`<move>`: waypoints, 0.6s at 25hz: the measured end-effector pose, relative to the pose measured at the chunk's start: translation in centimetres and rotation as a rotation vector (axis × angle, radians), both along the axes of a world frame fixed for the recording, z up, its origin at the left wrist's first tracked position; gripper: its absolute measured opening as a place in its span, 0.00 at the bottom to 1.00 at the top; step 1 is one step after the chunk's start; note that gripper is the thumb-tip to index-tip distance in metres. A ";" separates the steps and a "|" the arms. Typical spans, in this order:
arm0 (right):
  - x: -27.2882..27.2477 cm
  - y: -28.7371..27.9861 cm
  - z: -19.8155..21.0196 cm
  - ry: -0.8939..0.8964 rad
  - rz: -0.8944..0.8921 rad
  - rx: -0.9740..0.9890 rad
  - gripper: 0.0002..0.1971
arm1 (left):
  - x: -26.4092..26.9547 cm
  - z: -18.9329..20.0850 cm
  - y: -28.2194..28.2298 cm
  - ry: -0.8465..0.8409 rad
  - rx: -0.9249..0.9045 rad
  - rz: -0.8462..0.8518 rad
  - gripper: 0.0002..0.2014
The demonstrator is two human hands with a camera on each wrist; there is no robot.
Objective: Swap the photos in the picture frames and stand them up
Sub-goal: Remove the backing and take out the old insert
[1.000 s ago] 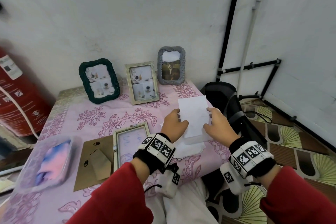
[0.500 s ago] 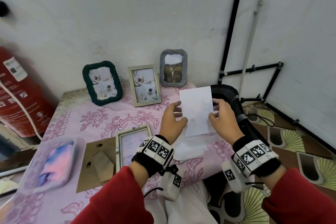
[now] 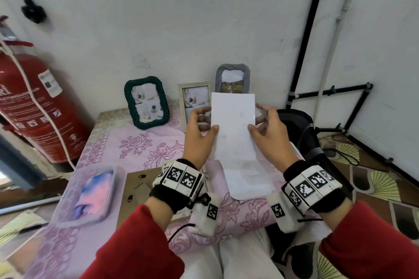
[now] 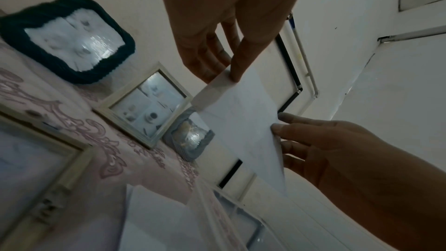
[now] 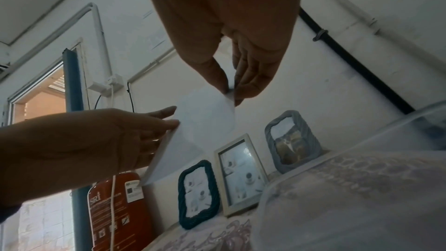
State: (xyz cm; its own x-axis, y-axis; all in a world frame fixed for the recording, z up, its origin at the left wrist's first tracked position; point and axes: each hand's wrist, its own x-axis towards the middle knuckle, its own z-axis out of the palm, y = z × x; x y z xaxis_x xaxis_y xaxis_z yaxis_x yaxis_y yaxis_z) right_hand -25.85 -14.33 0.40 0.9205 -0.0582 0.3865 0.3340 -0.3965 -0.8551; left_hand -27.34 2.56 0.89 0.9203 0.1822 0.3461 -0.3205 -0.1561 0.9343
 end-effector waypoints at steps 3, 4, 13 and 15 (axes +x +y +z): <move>-0.4 1.5 -0.2 0.063 0.125 -0.023 0.33 | -0.6 -0.2 2.3 0.066 0.066 -0.009 0.27; -0.5 2.0 -0.3 0.082 0.163 -0.033 0.35 | -0.9 -0.3 3.1 0.088 0.085 -0.012 0.28; -0.4 6.4 -2.5 0.139 0.403 -0.184 0.47 | -2.9 -2.5 8.3 0.206 0.168 0.023 0.28; -0.3 7.2 -2.8 0.137 0.436 -0.209 0.47 | -3.3 -3.1 9.4 0.212 0.218 0.030 0.33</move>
